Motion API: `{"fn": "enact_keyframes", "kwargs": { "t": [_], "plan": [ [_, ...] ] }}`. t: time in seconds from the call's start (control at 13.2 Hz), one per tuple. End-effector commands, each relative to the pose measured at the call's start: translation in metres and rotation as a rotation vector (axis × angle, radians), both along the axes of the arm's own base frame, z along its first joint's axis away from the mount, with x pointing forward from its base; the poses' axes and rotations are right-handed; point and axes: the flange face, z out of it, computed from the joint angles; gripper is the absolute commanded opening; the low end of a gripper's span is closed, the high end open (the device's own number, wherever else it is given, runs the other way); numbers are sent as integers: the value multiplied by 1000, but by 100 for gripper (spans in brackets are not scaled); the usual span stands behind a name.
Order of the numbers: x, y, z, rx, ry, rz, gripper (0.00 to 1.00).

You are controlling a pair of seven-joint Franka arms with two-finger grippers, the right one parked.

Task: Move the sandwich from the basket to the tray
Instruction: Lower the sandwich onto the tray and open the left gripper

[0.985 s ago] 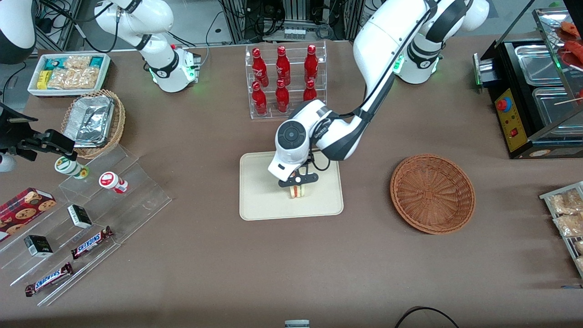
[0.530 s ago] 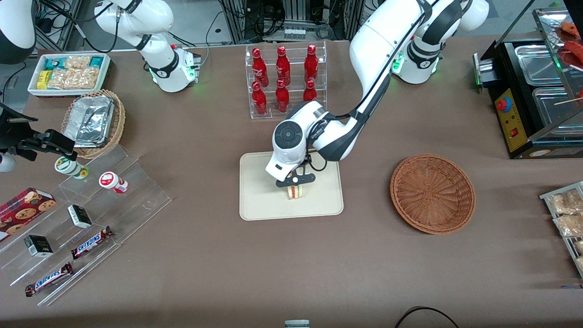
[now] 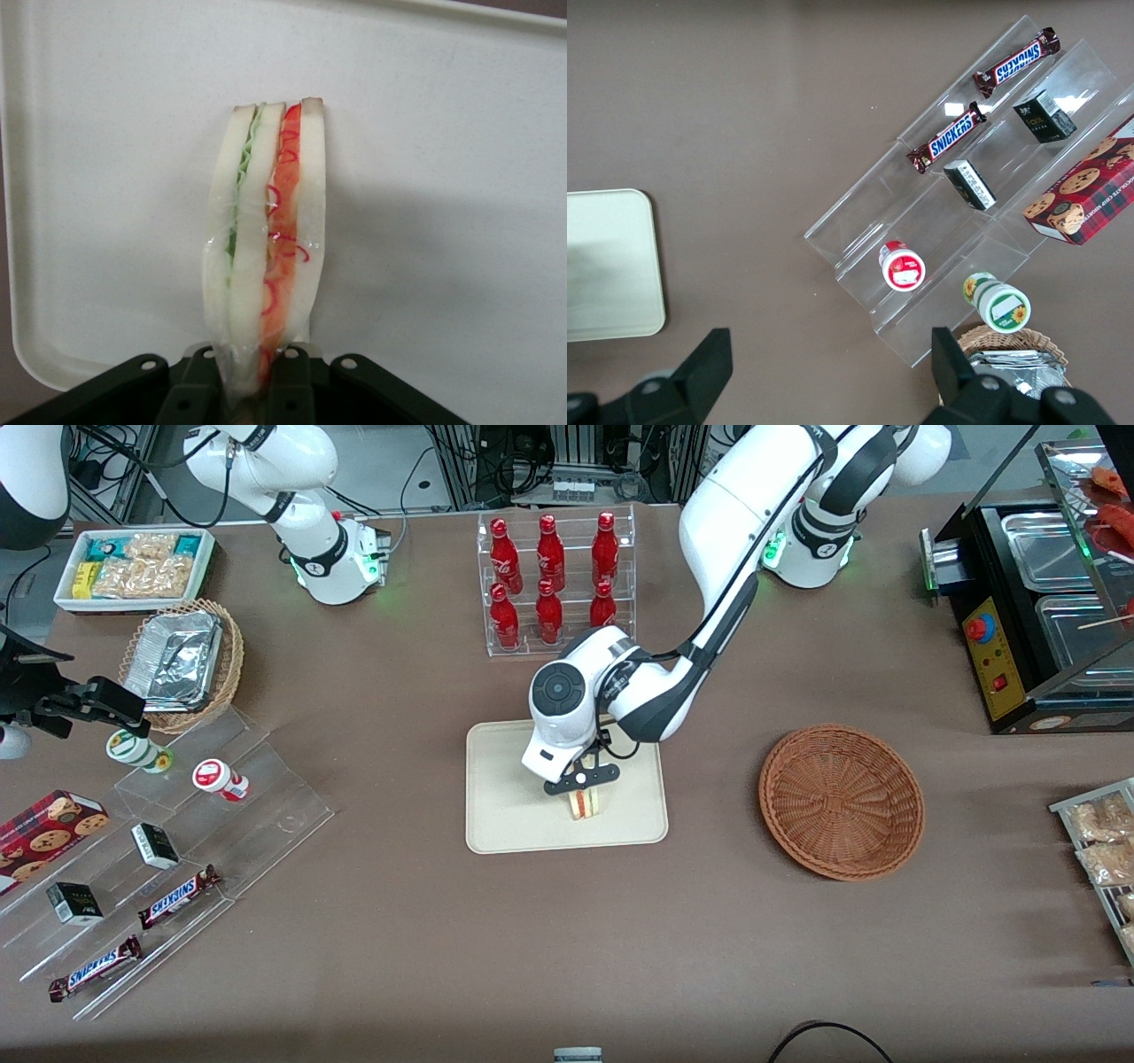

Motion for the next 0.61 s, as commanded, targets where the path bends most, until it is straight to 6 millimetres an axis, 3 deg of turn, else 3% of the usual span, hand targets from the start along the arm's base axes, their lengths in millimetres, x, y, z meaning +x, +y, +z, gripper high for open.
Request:
{"fn": "enact_keyframes", "kwargs": {
  "t": [0.0, 0.08, 0.15, 0.23, 0.53],
  "plan": [
    [5, -4, 1, 8, -29, 36, 8],
    [6, -3, 1, 7, -28, 40, 77],
    [7, -3, 3, 6, -31, 40, 100],
    [8, -3, 6, 2, -33, 42, 100],
    [30, 6, 52, -23, -52, 75, 100]
  ]
}}
